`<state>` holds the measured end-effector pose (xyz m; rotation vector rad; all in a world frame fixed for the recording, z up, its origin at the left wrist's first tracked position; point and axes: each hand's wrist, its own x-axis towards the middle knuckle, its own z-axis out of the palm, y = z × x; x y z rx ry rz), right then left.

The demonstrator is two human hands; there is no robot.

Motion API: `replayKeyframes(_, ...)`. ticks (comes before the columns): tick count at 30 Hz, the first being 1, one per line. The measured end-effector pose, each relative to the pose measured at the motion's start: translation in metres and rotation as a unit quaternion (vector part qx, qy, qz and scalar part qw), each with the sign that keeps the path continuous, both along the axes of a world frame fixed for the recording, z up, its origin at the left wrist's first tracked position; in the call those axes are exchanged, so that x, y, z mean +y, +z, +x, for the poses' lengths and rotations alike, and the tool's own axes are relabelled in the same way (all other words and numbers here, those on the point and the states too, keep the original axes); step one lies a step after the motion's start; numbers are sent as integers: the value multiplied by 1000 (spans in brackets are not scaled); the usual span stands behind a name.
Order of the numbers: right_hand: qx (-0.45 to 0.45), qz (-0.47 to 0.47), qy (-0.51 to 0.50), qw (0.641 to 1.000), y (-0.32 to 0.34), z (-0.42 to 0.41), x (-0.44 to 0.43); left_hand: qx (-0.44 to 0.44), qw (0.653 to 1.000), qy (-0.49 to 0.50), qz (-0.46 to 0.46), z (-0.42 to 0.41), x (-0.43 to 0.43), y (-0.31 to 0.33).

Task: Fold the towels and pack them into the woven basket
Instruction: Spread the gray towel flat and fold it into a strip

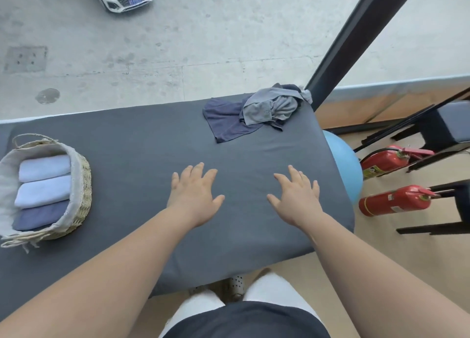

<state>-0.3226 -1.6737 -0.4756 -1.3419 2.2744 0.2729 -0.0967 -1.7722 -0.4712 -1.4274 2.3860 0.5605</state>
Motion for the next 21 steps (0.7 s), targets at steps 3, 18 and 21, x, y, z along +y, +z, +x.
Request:
replayKeyframes(3,-1,-7,-10,1000,5,-27,2,5,1000,-3,10,-25,-1,3)
replayKeyframes(18,-45,28,58,997,-55,-249,-99,-2,996,81,36,-254,-52,-46)
replayKeyframes(21,-50,33,74,995,-72,-274,-129,0,995,98,35,-281,-70,-57)
